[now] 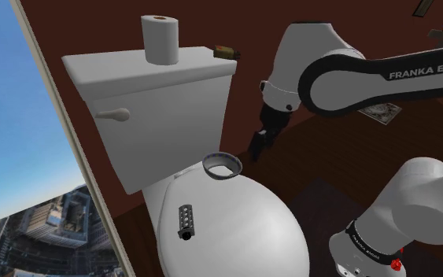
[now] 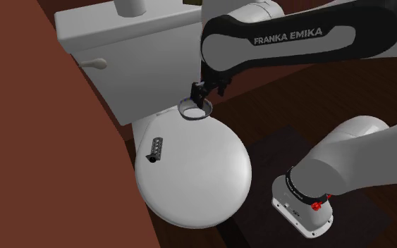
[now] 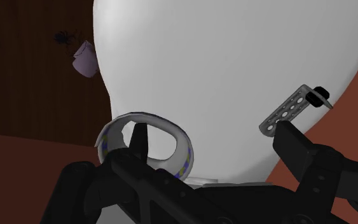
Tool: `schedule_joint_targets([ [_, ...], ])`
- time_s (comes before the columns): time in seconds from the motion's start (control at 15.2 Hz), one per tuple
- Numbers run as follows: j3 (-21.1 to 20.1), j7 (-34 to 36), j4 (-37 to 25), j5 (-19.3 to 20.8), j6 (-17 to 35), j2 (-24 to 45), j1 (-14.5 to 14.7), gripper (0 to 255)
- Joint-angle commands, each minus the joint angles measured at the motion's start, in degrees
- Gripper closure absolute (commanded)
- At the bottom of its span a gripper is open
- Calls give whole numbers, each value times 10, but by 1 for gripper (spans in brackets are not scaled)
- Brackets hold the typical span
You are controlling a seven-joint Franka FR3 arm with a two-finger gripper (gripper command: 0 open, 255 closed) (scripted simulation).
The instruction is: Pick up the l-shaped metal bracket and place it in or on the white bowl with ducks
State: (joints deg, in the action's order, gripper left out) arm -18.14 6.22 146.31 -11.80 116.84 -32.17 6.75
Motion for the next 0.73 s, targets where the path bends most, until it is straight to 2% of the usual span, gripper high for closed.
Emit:
schedule_joint_targets([
  [0.0,-24,19,1,-4,35,32,5,0],
  [0.33,-84,74,-18,6,113,124,11,0],
  [0.66,-141,151,-53,57,182,233,6,0],
])
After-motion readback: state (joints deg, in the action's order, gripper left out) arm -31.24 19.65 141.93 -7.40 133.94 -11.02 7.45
